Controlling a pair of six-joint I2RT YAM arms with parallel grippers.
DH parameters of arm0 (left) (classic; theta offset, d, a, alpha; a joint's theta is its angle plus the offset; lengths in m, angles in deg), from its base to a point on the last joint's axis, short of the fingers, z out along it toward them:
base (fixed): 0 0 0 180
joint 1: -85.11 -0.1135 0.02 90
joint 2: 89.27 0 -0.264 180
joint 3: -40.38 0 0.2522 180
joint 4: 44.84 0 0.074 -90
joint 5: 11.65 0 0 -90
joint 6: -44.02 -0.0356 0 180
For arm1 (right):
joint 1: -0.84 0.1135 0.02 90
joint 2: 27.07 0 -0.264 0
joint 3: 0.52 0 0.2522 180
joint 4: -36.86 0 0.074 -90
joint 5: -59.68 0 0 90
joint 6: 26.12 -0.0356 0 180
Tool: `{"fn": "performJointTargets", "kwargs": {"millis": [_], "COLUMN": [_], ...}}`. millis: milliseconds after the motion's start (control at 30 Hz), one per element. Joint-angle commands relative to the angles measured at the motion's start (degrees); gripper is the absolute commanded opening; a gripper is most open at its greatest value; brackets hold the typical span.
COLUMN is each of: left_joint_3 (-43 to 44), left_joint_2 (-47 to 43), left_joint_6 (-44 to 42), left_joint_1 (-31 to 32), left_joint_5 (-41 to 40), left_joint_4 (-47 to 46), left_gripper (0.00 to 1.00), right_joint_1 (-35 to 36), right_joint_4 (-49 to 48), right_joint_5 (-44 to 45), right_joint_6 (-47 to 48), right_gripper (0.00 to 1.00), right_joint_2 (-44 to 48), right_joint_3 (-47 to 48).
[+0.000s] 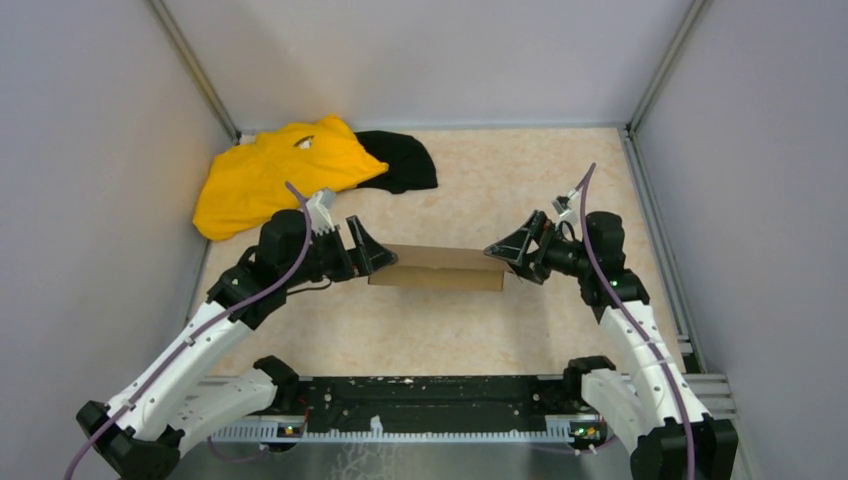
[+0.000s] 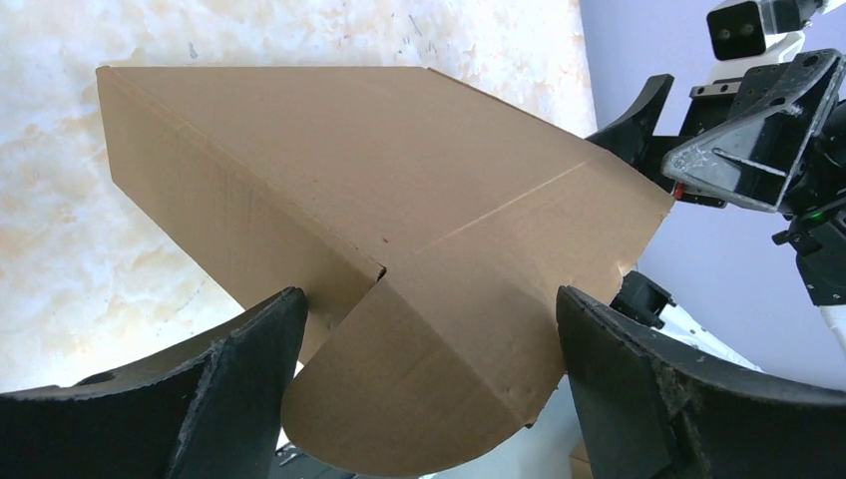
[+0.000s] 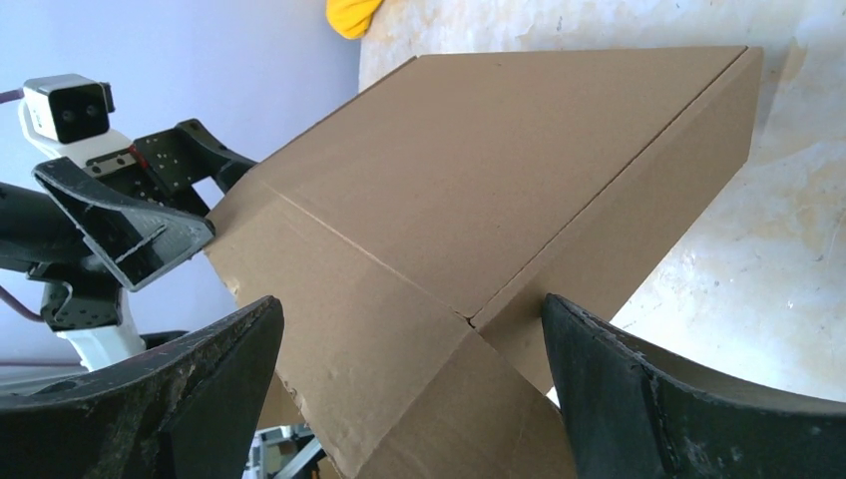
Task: Fold the paper box
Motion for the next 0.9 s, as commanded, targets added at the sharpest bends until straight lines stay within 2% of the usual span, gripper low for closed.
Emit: {"fn": "performJointTargets", "kwargs": {"millis": [0, 233, 867], "left_joint_3": [-0.87, -1.35, 0.72], "left_joint_2": [0.12, 0.15, 0.47], "left_joint_6": [3.76, 5.09, 7.11], "left_joint_1": [0.39, 0.41, 0.34], "left_joint_5": [4.94, 5.97, 6.25], "left_joint_4": [-0.89, -1.3, 0.85], "left_gripper": [0.99, 0.99, 0.99], "right_joint_1": [1.21, 1.23, 1.3], "right_joint_4": [-0.86, 0.01, 1.02], "right_joint_5": [-4.1, -3.8, -3.58], "right_joint_6": [-2.95, -3.42, -6.29], "right_gripper": [0.99, 0.99, 0.99], "right_joint_2": [1.23, -0.38, -0.86], "right_joint_3": [4.09, 7.5, 8.73]}}
